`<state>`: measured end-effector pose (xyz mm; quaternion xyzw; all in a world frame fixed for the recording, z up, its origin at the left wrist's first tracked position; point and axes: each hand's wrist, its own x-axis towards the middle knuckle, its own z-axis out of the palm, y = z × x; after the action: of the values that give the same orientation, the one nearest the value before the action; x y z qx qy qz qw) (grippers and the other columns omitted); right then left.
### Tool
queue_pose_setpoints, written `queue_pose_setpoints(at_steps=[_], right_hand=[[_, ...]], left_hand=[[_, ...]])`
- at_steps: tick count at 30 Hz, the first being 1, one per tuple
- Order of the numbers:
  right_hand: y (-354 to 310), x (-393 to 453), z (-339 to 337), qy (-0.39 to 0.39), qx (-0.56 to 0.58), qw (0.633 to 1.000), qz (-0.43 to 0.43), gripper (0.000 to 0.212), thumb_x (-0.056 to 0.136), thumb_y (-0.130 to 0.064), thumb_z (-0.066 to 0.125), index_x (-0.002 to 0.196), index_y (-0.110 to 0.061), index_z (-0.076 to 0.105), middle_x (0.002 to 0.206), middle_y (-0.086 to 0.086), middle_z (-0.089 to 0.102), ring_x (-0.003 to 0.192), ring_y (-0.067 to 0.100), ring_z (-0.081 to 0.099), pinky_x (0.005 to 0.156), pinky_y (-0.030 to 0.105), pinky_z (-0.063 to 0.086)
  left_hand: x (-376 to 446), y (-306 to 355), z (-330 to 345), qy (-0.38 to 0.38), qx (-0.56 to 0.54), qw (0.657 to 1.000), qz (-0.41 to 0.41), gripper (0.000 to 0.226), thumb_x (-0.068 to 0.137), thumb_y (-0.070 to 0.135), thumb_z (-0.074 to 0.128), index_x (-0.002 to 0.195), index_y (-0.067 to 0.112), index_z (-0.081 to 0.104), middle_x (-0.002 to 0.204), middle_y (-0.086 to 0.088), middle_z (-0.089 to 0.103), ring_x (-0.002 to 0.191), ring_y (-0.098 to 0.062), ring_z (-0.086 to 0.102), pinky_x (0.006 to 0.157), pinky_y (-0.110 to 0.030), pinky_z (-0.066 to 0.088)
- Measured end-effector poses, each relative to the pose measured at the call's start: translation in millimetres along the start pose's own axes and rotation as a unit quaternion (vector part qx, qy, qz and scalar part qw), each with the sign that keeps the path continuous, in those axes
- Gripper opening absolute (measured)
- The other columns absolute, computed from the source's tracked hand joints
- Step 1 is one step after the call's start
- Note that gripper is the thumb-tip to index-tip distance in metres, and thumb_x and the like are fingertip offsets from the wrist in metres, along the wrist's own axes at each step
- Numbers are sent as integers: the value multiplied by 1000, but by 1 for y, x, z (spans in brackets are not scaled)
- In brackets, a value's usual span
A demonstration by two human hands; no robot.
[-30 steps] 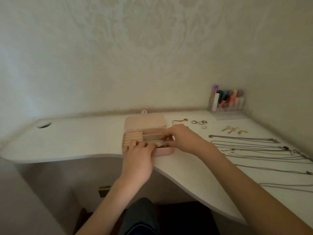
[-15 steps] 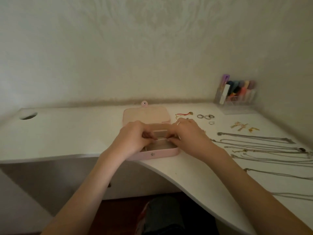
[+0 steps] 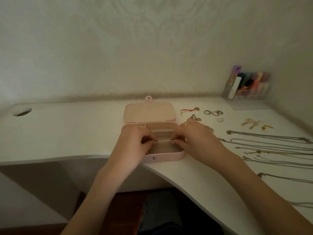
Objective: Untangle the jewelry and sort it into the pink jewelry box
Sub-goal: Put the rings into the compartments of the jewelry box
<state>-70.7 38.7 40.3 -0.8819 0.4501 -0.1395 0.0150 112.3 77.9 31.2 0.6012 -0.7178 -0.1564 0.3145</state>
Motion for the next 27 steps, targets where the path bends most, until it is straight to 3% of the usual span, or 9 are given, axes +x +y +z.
queue_pose_setpoints(at_steps=[5, 8, 10, 13, 15, 17, 20, 27], right_hand=[[-1, 1, -1, -4, 7, 1000, 4, 17, 92, -28, 57, 100, -22, 71, 93, -1, 67, 85, 11, 35, 67, 25, 19], [-1, 0, 1, -5, 22, 1000, 9, 16, 92, -26, 58, 99, -20, 71, 90, -1, 65, 86, 12, 35, 70, 25, 23], [-1, -1, 1, 0, 30, 1000, 9, 14, 91, -25, 59, 96, -19, 71, 89, -1, 64, 87, 14, 38, 71, 26, 25], [0, 0, 3, 8, 45, 999, 11, 12, 90, -22, 61, 94, -18, 71, 84, -4, 63, 85, 11, 35, 72, 25, 25], [1, -1, 4, 7, 57, 998, 15, 10, 89, -22, 62, 92, -20, 72, 72, -15, 52, 82, 9, 36, 68, 23, 24], [3, -3, 3, 3, 79, 997, 17, 10, 89, -22, 63, 91, -22, 73, 69, -21, 48, 74, 4, 38, 65, 15, 28], [8, -4, 0, 14, 124, 992, 32, 8, 86, -20, 67, 88, -20, 74, 75, -15, 59, 68, -6, 44, 69, 4, 33], [10, -2, -2, 7, 149, 988, 46, 7, 84, -19, 69, 87, -19, 75, 80, -9, 65, 71, -5, 51, 70, 3, 35]], left_hand=[[1, -2, 4, 13, -14, 1000, -18, 10, 83, 12, 69, 87, 18, 75, 85, 8, 67, 79, 0, 54, 73, -2, 38], [0, -4, 7, 35, -8, 999, -21, 10, 81, 14, 70, 82, 22, 75, 82, 8, 68, 90, -12, 58, 83, -26, 47], [-1, -4, 9, 47, -4, 999, -19, 10, 80, 15, 71, 80, 24, 75, 81, 8, 68, 93, -17, 59, 82, -32, 49], [-2, -6, 10, 62, 3, 998, -17, 10, 79, 15, 72, 80, 25, 75, 80, 10, 67, 95, -16, 58, 78, -25, 46], [-3, -6, 10, 58, -3, 998, -17, 9, 80, 16, 71, 82, 24, 75, 82, 10, 68, 94, -13, 59, 78, -21, 45], [-3, -6, 9, 53, -11, 998, -18, 10, 81, 15, 71, 85, 23, 76, 84, 9, 68, 91, -10, 59, 76, -15, 43], [-3, -6, 8, 52, -17, 998, -20, 11, 81, 16, 71, 86, 24, 75, 83, 11, 67, 88, -7, 59, 72, -6, 38], [-2, -8, 7, 39, -25, 999, -19, 11, 81, 16, 71, 87, 24, 76, 81, 14, 66, 83, -1, 57, 69, -2, 39]])
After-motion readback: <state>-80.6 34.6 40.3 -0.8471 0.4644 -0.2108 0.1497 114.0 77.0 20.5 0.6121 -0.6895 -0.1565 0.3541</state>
